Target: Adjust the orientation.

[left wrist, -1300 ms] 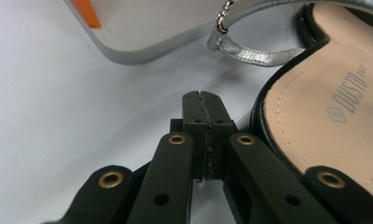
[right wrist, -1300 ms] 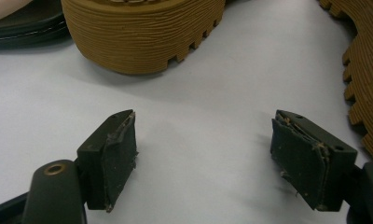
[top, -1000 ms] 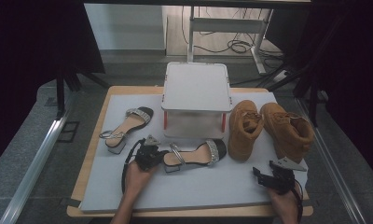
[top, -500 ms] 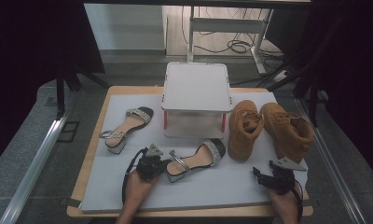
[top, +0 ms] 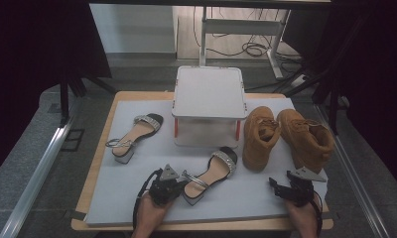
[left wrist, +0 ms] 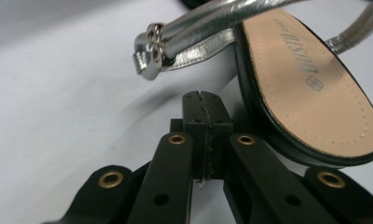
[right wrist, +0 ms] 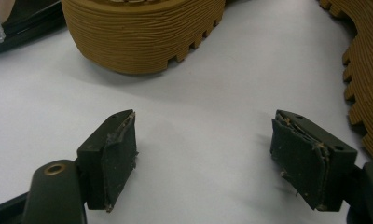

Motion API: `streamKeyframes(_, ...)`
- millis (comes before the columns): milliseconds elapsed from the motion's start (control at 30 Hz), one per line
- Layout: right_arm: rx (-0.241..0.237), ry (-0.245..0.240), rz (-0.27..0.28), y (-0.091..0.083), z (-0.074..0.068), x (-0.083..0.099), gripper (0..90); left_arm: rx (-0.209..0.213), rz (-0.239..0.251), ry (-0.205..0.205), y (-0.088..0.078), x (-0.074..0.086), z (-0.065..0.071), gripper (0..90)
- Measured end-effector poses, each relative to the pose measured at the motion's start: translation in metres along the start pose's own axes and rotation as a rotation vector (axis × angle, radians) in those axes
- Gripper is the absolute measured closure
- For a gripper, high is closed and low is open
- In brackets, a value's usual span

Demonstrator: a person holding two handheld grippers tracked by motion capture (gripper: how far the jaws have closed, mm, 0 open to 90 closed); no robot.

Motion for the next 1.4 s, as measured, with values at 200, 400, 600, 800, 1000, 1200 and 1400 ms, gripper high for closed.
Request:
streamKeyframes(200, 0.0, 0.0, 0.0, 0.0, 0.0, 0.0, 22.5, -0.002, 0.0, 0.031, 0.003, -0.003, 0.008, 89.8)
streamKeyframes(400, 0.0, 0.001, 0.0, 0.0, 0.0, 0.0, 22.5, 0.001, 0.003, 0.027, 0.002, -0.003, 0.007, 89.8)
streamKeyframes(600, 0.0, 0.0, 0.0, 0.0, 0.0, 0.0, 22.5, -0.029, 0.012, 0.016, -0.008, 0.0, 0.0, 86.3)
streamKeyframes(800, 0.0, 0.0, 0.0, 0.0, 0.0, 0.0, 22.5, -0.06, 0.016, 0.015, -0.02, 0.002, -0.004, 79.9)
streamKeyframes(1000, 0.0, 0.0, 0.0, 0.0, 0.0, 0.0, 22.5, -0.099, 0.019, 0.001, -0.034, 0.009, -0.013, 74.6)
streamKeyframes(1200, 0.0, 0.0, 0.0, 0.0, 0.0, 0.0, 22.5, -0.157, 0.007, -0.026, -0.049, 0.02, -0.029, 67.0)
streamKeyframes(1400, 0.0, 0.0, 0.0, 0.0, 0.0, 0.0, 22.5, -0.177, 0.014, -0.066, -0.061, 0.03, -0.044, 58.2)
Point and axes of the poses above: each handheld gripper's, and its own axes: y roughly forward along the jaws, x roughly out of its underside, z roughly to its right, the point moved 8 cm from there along y, roughly forward along the jaws, and after that the axes turned 11 degrees about y, right-handed, at the moved point
